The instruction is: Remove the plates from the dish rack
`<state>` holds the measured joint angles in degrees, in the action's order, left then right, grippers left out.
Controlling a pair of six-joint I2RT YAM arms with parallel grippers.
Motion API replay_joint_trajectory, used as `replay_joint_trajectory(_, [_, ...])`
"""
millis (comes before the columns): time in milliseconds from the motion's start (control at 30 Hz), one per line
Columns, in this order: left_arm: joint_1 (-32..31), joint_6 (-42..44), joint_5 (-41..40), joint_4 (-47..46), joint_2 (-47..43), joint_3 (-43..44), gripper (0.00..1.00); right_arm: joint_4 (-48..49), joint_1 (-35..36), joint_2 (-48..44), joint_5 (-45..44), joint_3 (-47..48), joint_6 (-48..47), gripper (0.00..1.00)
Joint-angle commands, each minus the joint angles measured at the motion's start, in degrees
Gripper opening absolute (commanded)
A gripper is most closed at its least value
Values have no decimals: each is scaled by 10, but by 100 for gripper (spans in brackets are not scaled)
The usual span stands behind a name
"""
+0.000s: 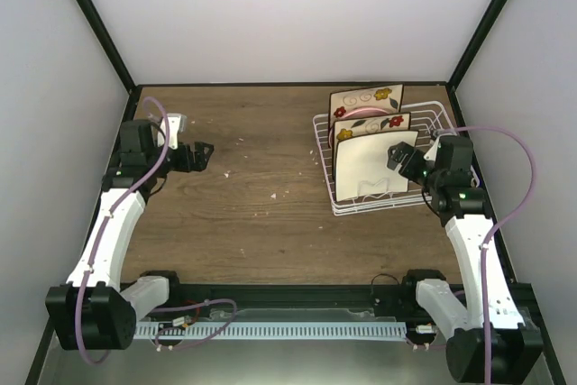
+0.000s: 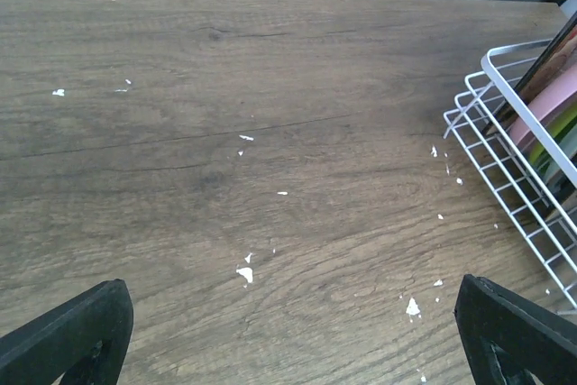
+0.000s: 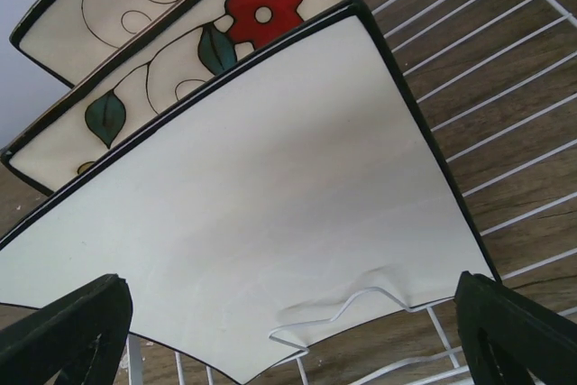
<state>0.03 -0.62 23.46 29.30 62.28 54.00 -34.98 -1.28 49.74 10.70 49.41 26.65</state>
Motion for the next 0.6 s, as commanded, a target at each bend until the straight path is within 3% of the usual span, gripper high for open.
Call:
replay_joint_trajectory(0, [4,23,13,-2,-20,14,100,18,6,10,16,17,-5,100])
replay_joint_trajectory(267, [-5,47,69,-68,25,23,100,16,6,9,23,19,-26,100])
replay_joint_trajectory(567, [-164,104,65,-115,221,232,100,24,6,-4,24,27,-7,100])
